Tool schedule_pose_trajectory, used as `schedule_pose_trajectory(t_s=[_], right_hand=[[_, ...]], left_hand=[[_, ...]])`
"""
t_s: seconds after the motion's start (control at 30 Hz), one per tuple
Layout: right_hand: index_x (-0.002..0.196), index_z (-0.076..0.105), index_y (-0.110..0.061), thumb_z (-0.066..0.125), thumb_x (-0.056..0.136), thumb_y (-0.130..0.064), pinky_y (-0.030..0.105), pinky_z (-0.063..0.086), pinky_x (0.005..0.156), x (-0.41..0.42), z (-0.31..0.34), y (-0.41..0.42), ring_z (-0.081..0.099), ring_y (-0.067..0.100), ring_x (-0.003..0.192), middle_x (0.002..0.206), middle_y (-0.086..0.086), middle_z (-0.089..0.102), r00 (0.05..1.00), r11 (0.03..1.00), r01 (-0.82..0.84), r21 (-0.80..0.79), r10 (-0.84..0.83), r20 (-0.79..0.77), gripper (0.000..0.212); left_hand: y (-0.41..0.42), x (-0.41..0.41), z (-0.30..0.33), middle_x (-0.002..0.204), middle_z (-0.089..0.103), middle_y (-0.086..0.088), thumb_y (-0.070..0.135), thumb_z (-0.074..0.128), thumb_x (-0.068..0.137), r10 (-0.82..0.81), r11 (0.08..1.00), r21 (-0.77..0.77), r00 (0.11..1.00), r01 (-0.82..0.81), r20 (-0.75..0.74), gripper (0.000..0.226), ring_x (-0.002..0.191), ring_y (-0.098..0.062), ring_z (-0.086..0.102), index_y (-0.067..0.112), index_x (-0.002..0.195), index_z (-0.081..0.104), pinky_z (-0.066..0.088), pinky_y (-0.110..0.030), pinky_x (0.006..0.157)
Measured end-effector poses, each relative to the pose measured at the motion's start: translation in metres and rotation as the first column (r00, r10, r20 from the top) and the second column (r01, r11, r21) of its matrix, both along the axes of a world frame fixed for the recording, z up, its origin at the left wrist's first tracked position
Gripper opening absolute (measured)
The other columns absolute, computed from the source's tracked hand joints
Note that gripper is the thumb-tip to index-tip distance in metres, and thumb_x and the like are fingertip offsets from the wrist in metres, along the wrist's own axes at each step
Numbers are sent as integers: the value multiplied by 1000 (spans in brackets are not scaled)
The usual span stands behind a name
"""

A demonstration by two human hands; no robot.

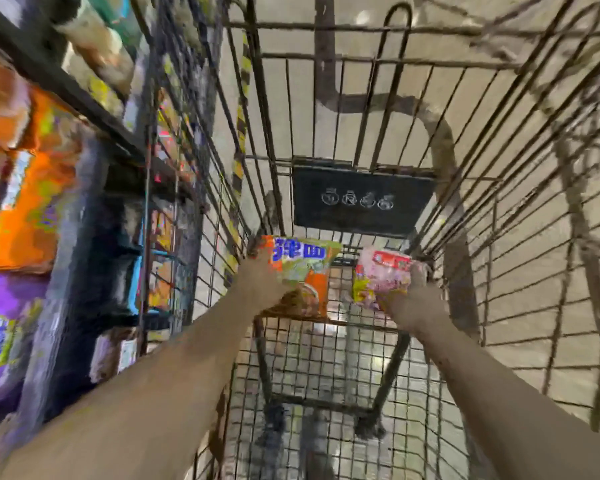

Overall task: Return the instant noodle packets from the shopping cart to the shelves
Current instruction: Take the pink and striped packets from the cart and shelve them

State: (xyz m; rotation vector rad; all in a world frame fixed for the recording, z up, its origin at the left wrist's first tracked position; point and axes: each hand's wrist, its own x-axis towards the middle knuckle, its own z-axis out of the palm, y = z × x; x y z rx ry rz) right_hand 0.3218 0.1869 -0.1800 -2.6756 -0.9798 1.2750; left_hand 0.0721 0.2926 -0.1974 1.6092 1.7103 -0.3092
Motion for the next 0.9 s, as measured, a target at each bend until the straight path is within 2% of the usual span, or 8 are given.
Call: schedule_pose_trajectory(t_s=[0.07,0.13,0.23,0.3,0.43,0.63,0.8,0.9], right_hand=[[155,28,-15,70,89,-49,47,44,103,0,-19,3,52,51,125,135,35,51,998,998,70,-4,-70,-2,86],[155,27,-16,72,87,-52,49,45,106,4,-41,4,50,49,128,137,33,49,991,991,132,-1,-132,-9,89],[156,22,-16,75,83,-60,49,41,110,7,-64,6,45,48,133,145,29,40,972,972,235,-2,-235,-23,100],[159,14,-14,78,83,-56,50,38,112,7,-75,7,40,49,138,150,29,32,959,959,282,-13,-282,8,108],[161,4,-9,81,81,-52,53,32,116,5,-83,9,28,44,146,157,25,24,955,958,285,-10,-284,84,119],[148,29,-6,89,75,-21,45,44,106,1,-81,7,48,43,131,146,25,41,903,893,423,151,-430,12,96],[144,41,-8,91,75,-23,34,44,104,-12,-68,-1,52,38,120,144,20,33,892,877,452,165,-439,-110,87],[152,35,-16,98,59,-46,39,46,110,-17,-66,-6,55,36,121,147,19,37,868,861,483,156,-448,-215,116]], left_hand=[[7,-1,-19,133,63,-10,74,83,61,58,998,0,998,-58,30,103,130,-32,57,22,143,50,46,-44,110],[13,-3,-39,140,59,-8,60,91,62,164,986,-53,982,-159,94,106,131,-31,55,21,149,44,44,-49,113],[15,-14,-75,129,68,8,72,94,42,274,958,-149,933,-244,233,120,116,-18,68,34,144,44,55,-51,101],[11,-22,-97,124,71,11,69,97,40,291,952,-187,908,-244,301,120,111,-14,71,36,142,43,57,-50,97],[2,-5,-49,121,66,15,52,96,60,248,967,-119,943,-226,222,102,109,-10,65,32,144,41,48,-33,98],[-10,21,-25,148,44,-11,62,86,69,132,991,33,990,-130,-49,112,134,-34,50,23,155,25,45,-53,108],[-19,20,-22,129,61,-9,47,93,67,228,964,111,966,-241,120,100,120,-31,60,21,147,39,52,-47,101],[-22,18,-16,132,62,-3,29,93,72,287,953,34,934,-300,212,108,120,-26,61,27,157,27,51,-43,102]])
